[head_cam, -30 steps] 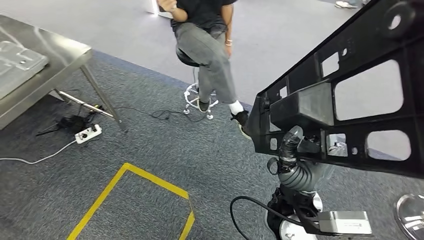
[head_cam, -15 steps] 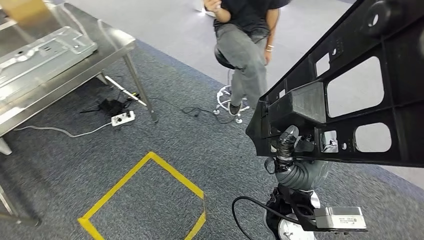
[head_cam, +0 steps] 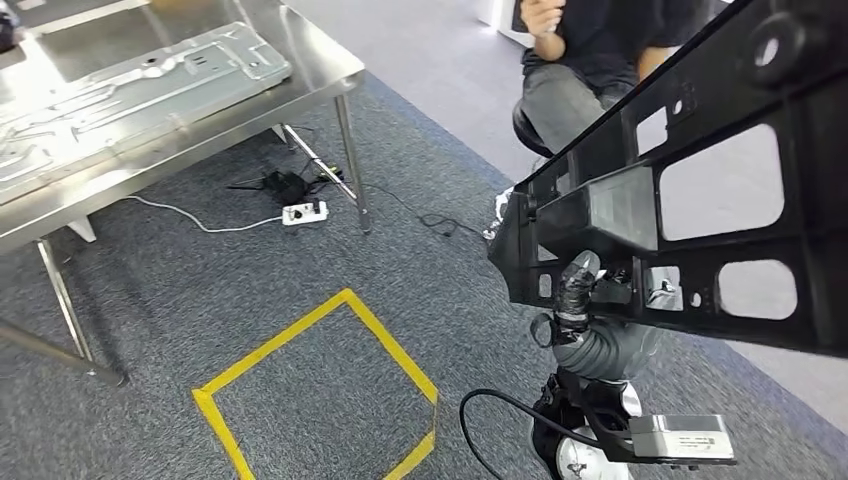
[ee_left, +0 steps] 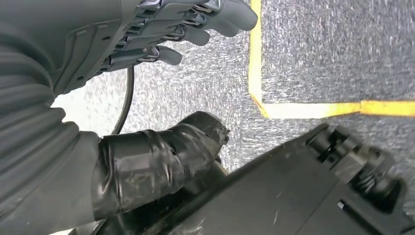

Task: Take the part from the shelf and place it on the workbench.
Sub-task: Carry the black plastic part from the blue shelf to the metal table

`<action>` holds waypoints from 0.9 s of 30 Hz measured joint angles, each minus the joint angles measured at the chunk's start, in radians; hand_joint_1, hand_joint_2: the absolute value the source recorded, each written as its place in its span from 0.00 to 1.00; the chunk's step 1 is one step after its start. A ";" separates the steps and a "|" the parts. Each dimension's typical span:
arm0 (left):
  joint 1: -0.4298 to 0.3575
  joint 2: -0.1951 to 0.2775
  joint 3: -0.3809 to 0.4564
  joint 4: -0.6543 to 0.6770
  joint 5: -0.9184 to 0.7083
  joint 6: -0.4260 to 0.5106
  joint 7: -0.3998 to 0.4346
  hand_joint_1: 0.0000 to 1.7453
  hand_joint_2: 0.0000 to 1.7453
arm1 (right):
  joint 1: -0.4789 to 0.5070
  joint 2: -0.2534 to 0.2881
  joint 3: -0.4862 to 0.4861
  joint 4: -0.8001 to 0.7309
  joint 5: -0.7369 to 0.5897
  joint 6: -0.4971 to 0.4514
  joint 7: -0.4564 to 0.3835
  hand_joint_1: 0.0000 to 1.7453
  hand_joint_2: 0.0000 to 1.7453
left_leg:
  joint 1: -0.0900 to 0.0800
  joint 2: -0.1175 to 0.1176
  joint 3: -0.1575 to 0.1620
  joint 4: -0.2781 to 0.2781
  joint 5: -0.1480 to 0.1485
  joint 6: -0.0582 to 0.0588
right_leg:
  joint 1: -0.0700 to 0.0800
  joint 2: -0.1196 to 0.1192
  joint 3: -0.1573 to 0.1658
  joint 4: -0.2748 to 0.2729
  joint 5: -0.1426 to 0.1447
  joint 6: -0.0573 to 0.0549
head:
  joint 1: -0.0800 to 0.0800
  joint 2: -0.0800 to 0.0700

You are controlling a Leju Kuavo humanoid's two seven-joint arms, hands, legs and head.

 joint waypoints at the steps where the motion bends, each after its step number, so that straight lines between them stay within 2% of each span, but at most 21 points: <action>1: 0.000 0.000 0.000 0.000 0.000 0.000 0.000 0.00 1.00 | 0.000 -0.001 0.000 0.002 -0.002 0.000 0.000 1.00 1.00 | 0.001 -0.016 0.001 0.002 -0.002 -0.001 | -0.003 0.002 -0.015 0.012 0.011 0.003 | 0.000 0.000; 2: 0.001 0.000 0.000 0.000 0.000 0.000 0.001 0.00 1.00 | 0.000 -0.002 0.000 0.002 -0.004 0.000 0.000 1.00 1.00 | 0.003 -0.032 0.001 0.006 -0.005 -0.004 | -0.006 0.005 -0.012 -0.013 0.041 0.006 | 0.000 0.000; 3: 0.002 0.000 0.000 0.000 0.000 0.000 0.001 0.00 1.00 | -0.002 -0.002 0.000 0.003 -0.006 0.000 0.000 1.00 1.00 | 0.006 -0.049 0.001 0.013 -0.009 -0.008 | -0.011 0.013 0.006 -0.067 0.083 0.010 | 0.000 0.000; 4: 0.003 0.000 0.000 0.000 0.000 0.000 0.002 0.00 1.00 | -0.003 -0.003 0.000 0.003 -0.009 0.000 0.000 1.00 1.00 | 0.009 -0.064 -0.001 0.022 -0.015 -0.014 | -0.018 0.036 0.028 -0.126 0.115 0.014 | 0.000 0.000; 5: 0.002 0.000 0.000 0.000 0.000 0.000 0.003 0.00 1.00 | -0.004 -0.003 0.000 0.004 -0.012 0.000 0.000 1.00 1.00 | 0.010 -0.079 -0.005 0.035 -0.021 -0.020 | -0.023 0.062 0.050 -0.178 0.135 0.015 | 0.000 0.000; 7: 0.002 0.001 0.000 0.000 -0.001 0.001 0.006 0.00 1.00 | -0.006 -0.004 0.001 0.006 -0.017 0.000 -0.001 1.00 1.00 | 0.014 -0.103 -0.017 0.048 -0.027 -0.034 | -0.024 0.096 0.068 -0.219 0.136 0.008 | 0.000 0.000; 9: 0.004 0.001 0.000 0.000 -0.003 0.002 0.007 0.00 1.00 | -0.010 -0.005 0.001 0.007 -0.020 0.000 -0.003 1.00 1.00 | 0.019 -0.117 -0.026 0.048 -0.025 -0.045 | -0.019 0.079 0.074 -0.225 0.136 -0.007 | -0.001 0.000; 10: 0.006 0.001 0.000 0.000 -0.003 0.002 0.007 0.00 1.00 | -0.013 -0.005 0.002 0.007 -0.020 0.000 -0.004 1.00 1.00 | 0.018 -0.103 -0.030 0.054 -0.028 -0.050 | -0.019 0.066 0.078 -0.229 0.137 -0.014 | -0.002 0.000; 11: 0.007 0.001 0.000 0.000 -0.003 0.003 0.007 0.00 1.00 | -0.014 -0.005 0.002 0.007 -0.020 0.001 -0.006 1.00 1.00 | 0.016 -0.077 -0.041 0.076 -0.039 -0.054 | -0.019 0.053 0.083 -0.234 0.137 -0.020 | -0.006 0.000; 13: 0.004 0.001 0.000 0.000 -0.003 0.004 0.007 0.00 1.00 | -0.015 -0.005 0.003 0.007 -0.019 0.001 -0.008 1.00 1.00 | 0.014 -0.013 -0.093 0.177 -0.084 -0.062 | -0.014 0.022 0.092 -0.238 0.134 -0.030 | -0.012 0.000; 15: 0.002 0.001 0.000 0.000 -0.002 0.004 0.007 0.00 1.00 | -0.015 -0.005 0.003 0.008 -0.019 0.001 -0.008 1.00 1.00 | 0.018 0.010 -0.155 0.286 -0.119 -0.066 | -0.007 -0.010 0.097 -0.238 0.128 -0.037 | -0.014 0.000; 16: 0.003 0.001 0.000 0.000 -0.001 0.005 0.007 0.00 1.00 | -0.015 -0.005 0.003 0.008 -0.019 0.001 -0.008 1.00 1.00 | 0.019 0.013 -0.167 0.303 -0.114 -0.066 | -0.005 -0.025 0.099 -0.238 0.125 -0.038 | -0.014 0.000; 17: 0.004 0.001 0.000 0.000 0.000 0.005 0.007 0.00 1.00 | -0.015 -0.005 0.003 0.008 -0.019 0.001 -0.008 1.00 1.00 | 0.020 0.017 -0.159 0.281 -0.091 -0.065 | -0.004 -0.038 0.103 -0.238 0.121 -0.038 | -0.014 0.000; 18: 0.005 0.001 0.000 0.000 0.001 0.005 0.007 0.00 1.00 | -0.015 -0.005 0.003 0.009 -0.019 0.000 -0.008 1.00 1.00 | 0.019 0.025 -0.133 0.227 -0.057 -0.062 | -0.003 -0.050 0.108 -0.238 0.117 -0.037 | -0.014 0.000; 20: 0.004 0.001 0.000 0.000 0.003 0.006 0.007 0.00 1.00 | -0.016 -0.005 0.003 0.010 -0.019 0.000 -0.008 1.00 1.00 | 0.010 0.062 -0.067 0.101 -0.010 -0.053 | 0.000 -0.073 0.121 -0.241 0.109 -0.031 | -0.014 0.000; 21: 0.003 0.001 0.000 0.000 0.004 0.006 0.007 0.00 1.00 | -0.016 -0.005 0.003 0.010 -0.019 0.000 -0.008 1.00 1.00 | 0.004 0.077 -0.046 0.062 -0.003 -0.047 | 0.001 -0.082 0.126 -0.244 0.106 -0.027 | -0.014 0.000; 22: 0.002 0.001 0.000 0.000 0.004 0.006 0.007 0.00 1.00 | -0.017 -0.005 0.003 0.010 -0.019 0.000 -0.009 1.00 1.00 | -0.003 0.085 -0.039 0.046 -0.006 -0.042 | 0.003 -0.090 0.130 -0.248 0.104 -0.022 | -0.014 0.000; 24: 0.002 0.001 0.000 0.000 0.004 0.006 0.008 0.00 1.00 | -0.018 -0.005 0.003 0.010 -0.022 0.000 -0.011 1.00 1.00 | -0.005 0.068 -0.035 0.036 -0.005 -0.030 | 0.004 -0.107 0.137 -0.257 0.099 -0.011 | -0.015 0.000; 25: 0.004 0.001 0.000 0.000 0.004 0.006 0.009 0.00 1.00 | -0.019 -0.005 0.003 0.010 -0.028 0.000 -0.013 1.00 1.00 | -0.003 0.057 -0.029 0.028 -0.004 -0.025 | 0.002 -0.101 0.142 -0.253 0.093 -0.005 | -0.013 0.000; 26: 0.005 0.002 0.000 0.000 0.005 0.007 0.009 0.00 1.00 | -0.020 -0.005 0.003 0.010 -0.036 0.000 -0.019 1.00 1.00 | 0.000 0.046 -0.021 0.021 -0.003 -0.021 | 0.001 -0.084 0.138 -0.235 0.080 -0.001 | -0.011 0.000; 27: 0.005 0.002 0.000 0.000 0.005 0.007 0.010 0.00 1.00 | -0.021 -0.005 0.003 0.010 -0.045 0.000 -0.025 1.00 1.00 | 0.003 0.035 -0.013 0.014 -0.002 -0.013 | 0.000 -0.059 0.121 -0.196 0.058 0.001 | -0.008 0.000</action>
